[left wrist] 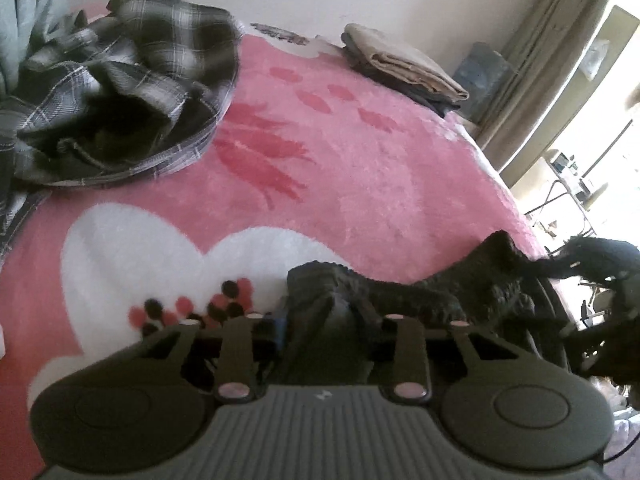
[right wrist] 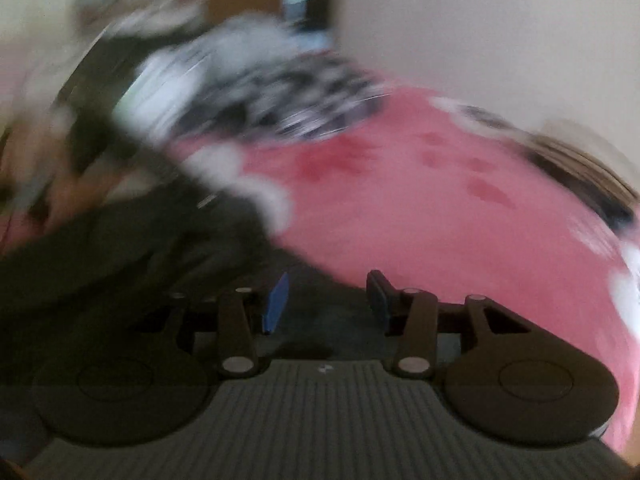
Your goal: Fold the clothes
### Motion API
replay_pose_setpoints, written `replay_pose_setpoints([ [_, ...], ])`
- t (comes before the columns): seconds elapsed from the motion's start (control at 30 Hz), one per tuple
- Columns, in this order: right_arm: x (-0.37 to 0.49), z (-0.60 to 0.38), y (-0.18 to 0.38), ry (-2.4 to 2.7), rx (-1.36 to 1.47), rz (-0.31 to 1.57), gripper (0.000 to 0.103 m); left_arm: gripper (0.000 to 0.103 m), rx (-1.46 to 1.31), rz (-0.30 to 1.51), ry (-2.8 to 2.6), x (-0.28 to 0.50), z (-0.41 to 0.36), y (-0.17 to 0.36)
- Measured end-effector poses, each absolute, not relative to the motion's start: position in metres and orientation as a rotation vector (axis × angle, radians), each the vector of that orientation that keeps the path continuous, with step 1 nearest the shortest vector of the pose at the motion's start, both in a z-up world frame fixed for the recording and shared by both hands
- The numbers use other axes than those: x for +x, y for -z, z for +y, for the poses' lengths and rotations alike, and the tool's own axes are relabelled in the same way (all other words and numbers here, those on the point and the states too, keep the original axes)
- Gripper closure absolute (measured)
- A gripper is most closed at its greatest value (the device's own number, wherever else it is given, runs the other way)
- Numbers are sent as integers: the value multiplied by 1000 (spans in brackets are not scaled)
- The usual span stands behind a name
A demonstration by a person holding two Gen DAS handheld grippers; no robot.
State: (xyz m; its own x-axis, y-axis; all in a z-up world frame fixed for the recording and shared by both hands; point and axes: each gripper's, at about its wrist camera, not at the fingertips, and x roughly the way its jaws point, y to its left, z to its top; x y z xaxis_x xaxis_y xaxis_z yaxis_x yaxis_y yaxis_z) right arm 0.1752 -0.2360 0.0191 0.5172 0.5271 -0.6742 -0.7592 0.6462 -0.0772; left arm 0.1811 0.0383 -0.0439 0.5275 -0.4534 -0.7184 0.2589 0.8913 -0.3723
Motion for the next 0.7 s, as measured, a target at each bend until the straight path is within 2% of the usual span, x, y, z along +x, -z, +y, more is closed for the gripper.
replay_pose_setpoints([
  [0.1,182,-212,-3,-838,-517,703,62,87,-218,880,441,176,39,40],
  [0.17,188,-207,1,-844,-537,732,63,89,-228,846,458,171,43,36],
  [0.23,189,-206,0,-840,-542,738,78,89,-239,812,475,166,47,31],
  [0.27,188,-205,-1,-836,-552,734,94,90,-244,795,484,164,50,29],
  [0.5,176,-201,-19,-849,-577,602,97,90,-350,724,471,158,76,15],
  [0.57,180,-197,-12,-835,-571,601,97,85,-367,760,458,162,81,19],
  [0.63,185,-191,2,-813,-582,617,97,69,-392,827,432,168,86,30],
  [0.7,191,-186,15,-792,-592,634,96,65,-417,864,416,169,87,37],
])
